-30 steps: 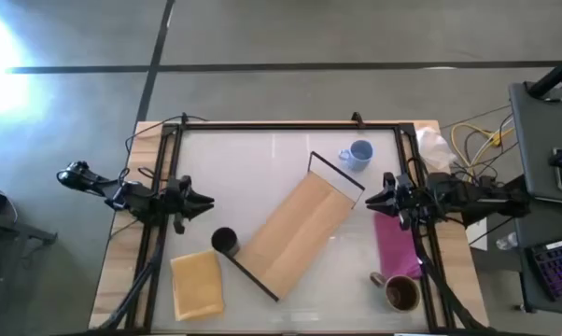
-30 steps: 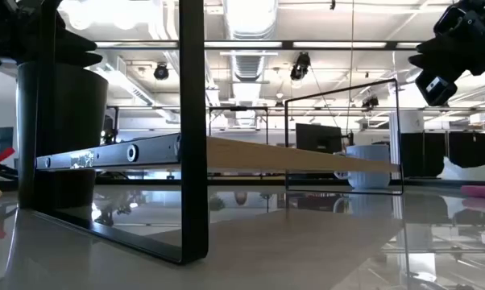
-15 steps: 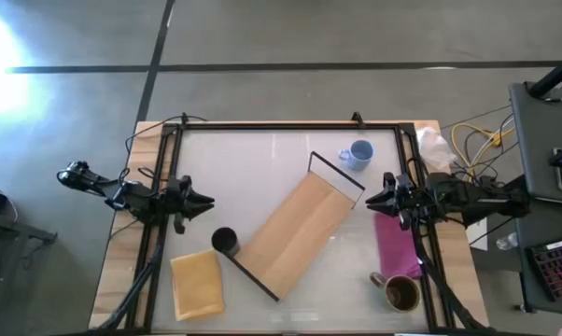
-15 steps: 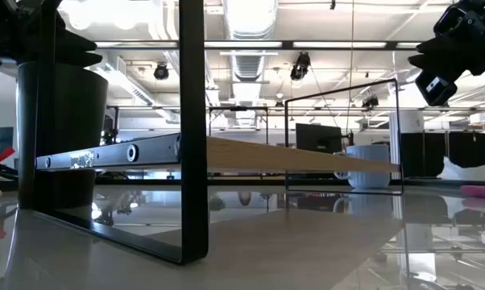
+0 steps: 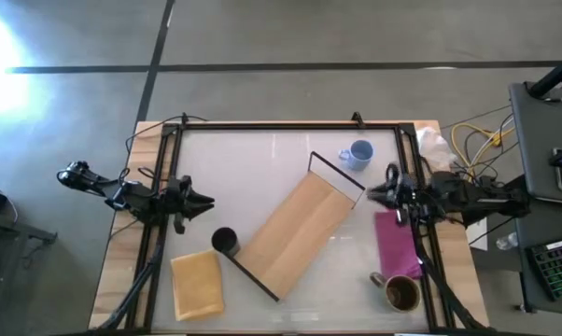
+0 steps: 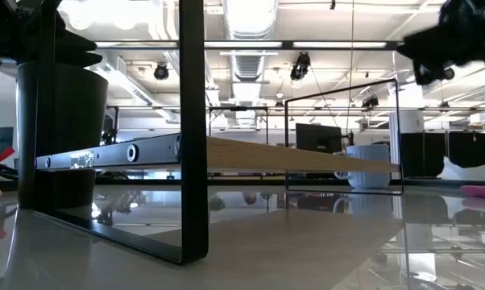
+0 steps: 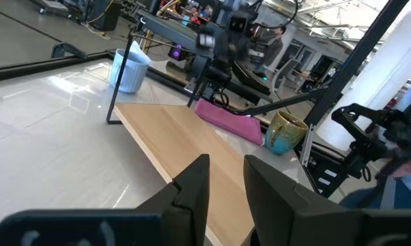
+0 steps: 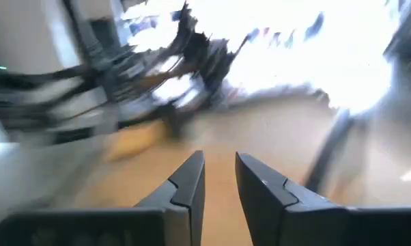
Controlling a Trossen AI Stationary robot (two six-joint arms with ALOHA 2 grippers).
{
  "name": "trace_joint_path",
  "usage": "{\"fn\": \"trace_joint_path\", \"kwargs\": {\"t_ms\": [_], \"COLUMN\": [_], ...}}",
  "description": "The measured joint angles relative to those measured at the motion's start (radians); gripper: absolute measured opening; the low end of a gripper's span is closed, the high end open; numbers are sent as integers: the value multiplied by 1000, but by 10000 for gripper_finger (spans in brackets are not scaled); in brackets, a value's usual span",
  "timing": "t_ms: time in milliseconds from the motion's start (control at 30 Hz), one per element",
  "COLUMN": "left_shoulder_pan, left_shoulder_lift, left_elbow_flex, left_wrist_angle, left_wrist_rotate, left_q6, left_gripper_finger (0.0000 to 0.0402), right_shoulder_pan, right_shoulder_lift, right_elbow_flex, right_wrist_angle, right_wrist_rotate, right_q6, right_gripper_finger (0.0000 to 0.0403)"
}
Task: Stack small to large cups/mugs on shelf
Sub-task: Put the blue mug on the shelf
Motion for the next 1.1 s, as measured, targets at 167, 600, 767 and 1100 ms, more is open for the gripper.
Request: {"fn": "trace_joint_path", "kwargs": {"t_ms": [167, 600, 767, 1100], "left_shoulder_pan": [0, 0, 0, 0], "left_shoulder_lift": [0, 0, 0, 0], "left_elbow_flex": [0, 0, 0, 0], "left_wrist_angle": [0, 0, 0, 0], "left_wrist_rotate": [0, 0, 0, 0], "left_q6": [0, 0, 0, 0], "left_gripper_finger": [77, 77, 77, 77], "right_shoulder_pan": [0, 0, -1, -39], "right_shoulder_lift": [-4, -2, 41, 324], "right_elbow_flex": [0, 0, 5, 231], "right_wrist_angle": [188, 470, 678, 1087], "right_wrist_rotate": [185, 167, 96, 1489], "right_q6": [-472, -1157, -1007, 270], "right_gripper_finger": [82, 73, 77, 69]}}
